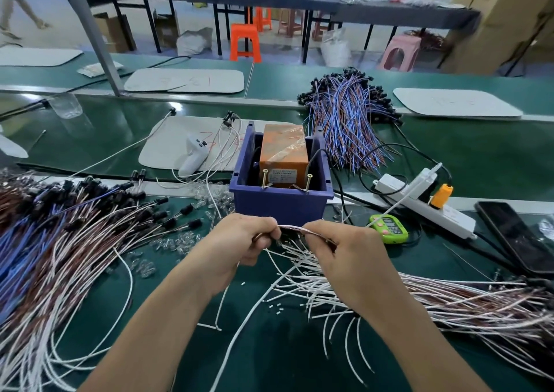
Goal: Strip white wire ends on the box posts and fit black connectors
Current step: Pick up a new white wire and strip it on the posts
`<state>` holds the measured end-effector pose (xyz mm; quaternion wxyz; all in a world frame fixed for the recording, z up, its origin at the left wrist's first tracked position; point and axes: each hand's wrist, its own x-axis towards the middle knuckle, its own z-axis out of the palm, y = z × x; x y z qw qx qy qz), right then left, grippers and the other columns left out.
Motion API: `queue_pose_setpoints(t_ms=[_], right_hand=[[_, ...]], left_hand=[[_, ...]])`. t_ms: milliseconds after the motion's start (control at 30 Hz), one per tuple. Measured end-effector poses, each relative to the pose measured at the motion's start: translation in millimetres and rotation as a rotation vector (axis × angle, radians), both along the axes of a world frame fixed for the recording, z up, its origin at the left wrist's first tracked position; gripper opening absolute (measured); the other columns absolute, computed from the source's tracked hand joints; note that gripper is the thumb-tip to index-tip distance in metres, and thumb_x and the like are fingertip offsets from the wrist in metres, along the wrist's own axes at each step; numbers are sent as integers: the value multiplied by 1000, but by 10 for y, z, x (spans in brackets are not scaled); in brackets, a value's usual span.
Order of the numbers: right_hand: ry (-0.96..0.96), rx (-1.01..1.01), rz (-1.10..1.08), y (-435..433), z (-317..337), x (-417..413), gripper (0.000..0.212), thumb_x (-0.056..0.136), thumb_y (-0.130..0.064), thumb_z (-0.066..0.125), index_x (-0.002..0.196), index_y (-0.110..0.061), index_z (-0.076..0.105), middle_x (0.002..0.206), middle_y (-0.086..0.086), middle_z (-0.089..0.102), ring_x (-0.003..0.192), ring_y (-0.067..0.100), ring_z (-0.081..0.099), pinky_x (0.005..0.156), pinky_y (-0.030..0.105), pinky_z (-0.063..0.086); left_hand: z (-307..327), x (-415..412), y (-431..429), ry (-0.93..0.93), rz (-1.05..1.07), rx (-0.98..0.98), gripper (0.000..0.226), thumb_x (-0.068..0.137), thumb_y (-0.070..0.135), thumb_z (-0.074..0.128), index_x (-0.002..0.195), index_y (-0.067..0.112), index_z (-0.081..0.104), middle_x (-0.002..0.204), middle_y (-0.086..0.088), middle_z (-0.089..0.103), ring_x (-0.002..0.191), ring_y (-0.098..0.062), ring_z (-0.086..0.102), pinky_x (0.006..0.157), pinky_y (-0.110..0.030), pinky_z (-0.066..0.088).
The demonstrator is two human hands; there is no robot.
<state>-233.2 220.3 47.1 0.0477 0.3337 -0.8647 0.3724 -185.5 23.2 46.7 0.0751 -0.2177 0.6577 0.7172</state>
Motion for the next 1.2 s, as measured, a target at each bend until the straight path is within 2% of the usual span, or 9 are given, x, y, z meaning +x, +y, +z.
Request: queue_pose_setpoints(t_ms=[100, 167, 333, 400, 533, 700, 833, 1000, 1200], right_hand=[[-180, -75, -17, -18, 19, -13, 19, 93, -37, 64, 81, -25, 72, 60, -7, 59, 56, 9, 50, 52, 18, 35], [-308, -73, -67, -11, 43, -69, 34, 91, -49, 55, 80, -20, 69, 66, 2, 62, 57, 12, 51, 57, 32, 41], [-586, -367, -245, -48, 72, -169, 33, 98, -12, 58, 69, -18, 72, 70, 9, 70, 60, 12, 54, 59, 41, 43], [-430, -446, -348, -11, 91, -165, 31, 99, -14, 61, 73, -20, 76, 76, 11, 72, 62, 22, 57, 67, 48, 50], [-157, -178, -76, -24, 222, -8, 16, 96, -30, 60, 87, -27, 73, 76, -12, 70, 70, 9, 62, 61, 22, 45], [-90, 74, -13, -150, 235, 107, 21, 106, -32, 47, 87, -24, 54, 67, 0, 60, 69, 23, 53, 66, 44, 45], [-102, 194, -6, -79, 268, 54, 21, 103, -33, 49, 84, -28, 54, 57, -5, 55, 57, 15, 50, 56, 39, 42], [-469, -17, 63, 201, 320, -216, 19, 96, -26, 61, 80, -25, 72, 50, -7, 40, 49, 11, 33, 52, 30, 26], [-553, -153, 17, 273, 248, -348, 24, 84, -36, 57, 79, -21, 75, 56, 0, 42, 56, 19, 34, 56, 35, 27]], left_hand=[[-28, 5, -32, 25, 66, -107, 40, 102, 21, 58, 65, 15, 73, 54, 0, 44, 45, -11, 28, 42, -19, 22], [-36, 29, -49, 88, 116, -172, 37, 99, 26, 65, 65, 18, 75, 56, 1, 46, 52, -13, 33, 50, -21, 28], [32, 155, -50, 314, 128, -331, 16, 72, 40, 75, 71, 25, 78, 61, -3, 58, 62, -17, 43, 63, -33, 36], [50, 187, -94, 307, 37, -584, 10, 70, 45, 75, 73, 36, 79, 57, 6, 65, 54, -9, 51, 57, -30, 42], [91, 200, 1, 296, -99, -841, 5, 77, 47, 78, 78, 52, 76, 65, 24, 70, 60, 2, 63, 58, -19, 45], [69, 183, 207, 430, -89, -753, 16, 74, 47, 72, 88, 43, 79, 76, 20, 75, 70, -4, 70, 67, -34, 57], [48, 208, 142, 464, 17, -663, 11, 72, 49, 75, 81, 46, 79, 68, 18, 73, 58, 2, 63, 56, -15, 46], [38, 301, -313, 326, -6, -497, 16, 83, 19, 84, 79, 35, 83, 58, 7, 69, 50, -1, 50, 50, -14, 40], [10, 402, -512, 299, 191, -77, 8, 78, 11, 78, 80, 16, 83, 71, -11, 74, 55, -11, 64, 50, -16, 48]])
